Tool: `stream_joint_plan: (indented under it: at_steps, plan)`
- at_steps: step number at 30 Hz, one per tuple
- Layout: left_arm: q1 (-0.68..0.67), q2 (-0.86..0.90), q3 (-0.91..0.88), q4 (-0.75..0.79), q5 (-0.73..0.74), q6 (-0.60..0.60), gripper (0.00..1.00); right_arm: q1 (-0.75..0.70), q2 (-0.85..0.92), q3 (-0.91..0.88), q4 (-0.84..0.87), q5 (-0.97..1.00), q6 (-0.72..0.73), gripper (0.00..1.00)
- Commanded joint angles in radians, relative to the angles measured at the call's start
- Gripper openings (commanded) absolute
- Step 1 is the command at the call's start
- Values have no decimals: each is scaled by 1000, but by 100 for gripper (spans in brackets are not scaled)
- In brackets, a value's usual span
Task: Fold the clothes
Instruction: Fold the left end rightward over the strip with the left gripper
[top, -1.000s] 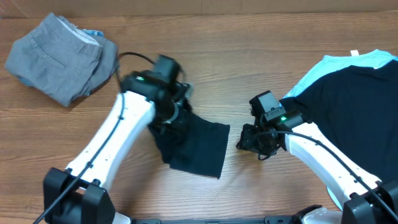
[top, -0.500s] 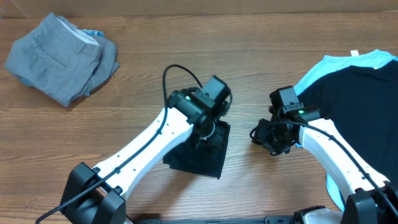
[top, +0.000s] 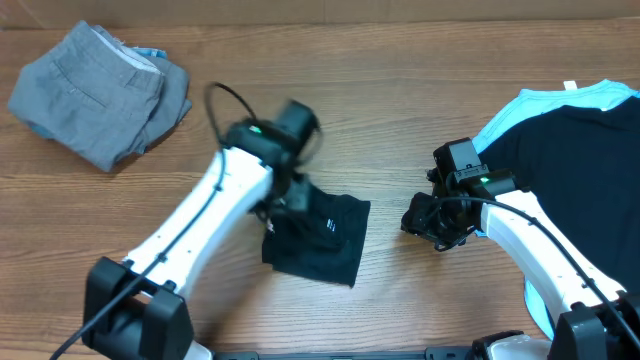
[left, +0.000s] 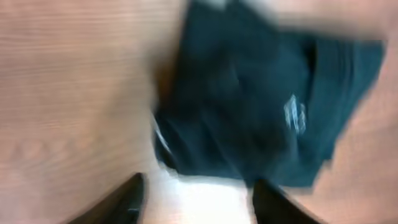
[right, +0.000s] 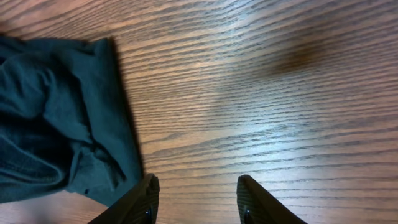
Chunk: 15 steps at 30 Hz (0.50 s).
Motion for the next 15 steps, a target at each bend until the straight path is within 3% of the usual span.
stream_joint_plan:
  at_steps: [1, 2, 6, 9, 15]
  plan:
    - [46, 11, -60, 98, 35, 90, 31, -2, -27, 23, 5, -9, -21, 44]
    - [48, 14, -87, 138, 64, 101, 22, -2, -27, 23, 5, -9, -21, 44]
    - [33, 38, -201, 268, 115, 104, 4, -2, -27, 23, 3, -12, -21, 44]
    - [14, 59, -253, 282, 193, 105, 4, -2, -27, 23, -2, -12, -21, 45]
    - [-56, 34, -256, 150, 523, 161, 4, -2, -27, 23, -2, -11, -21, 45]
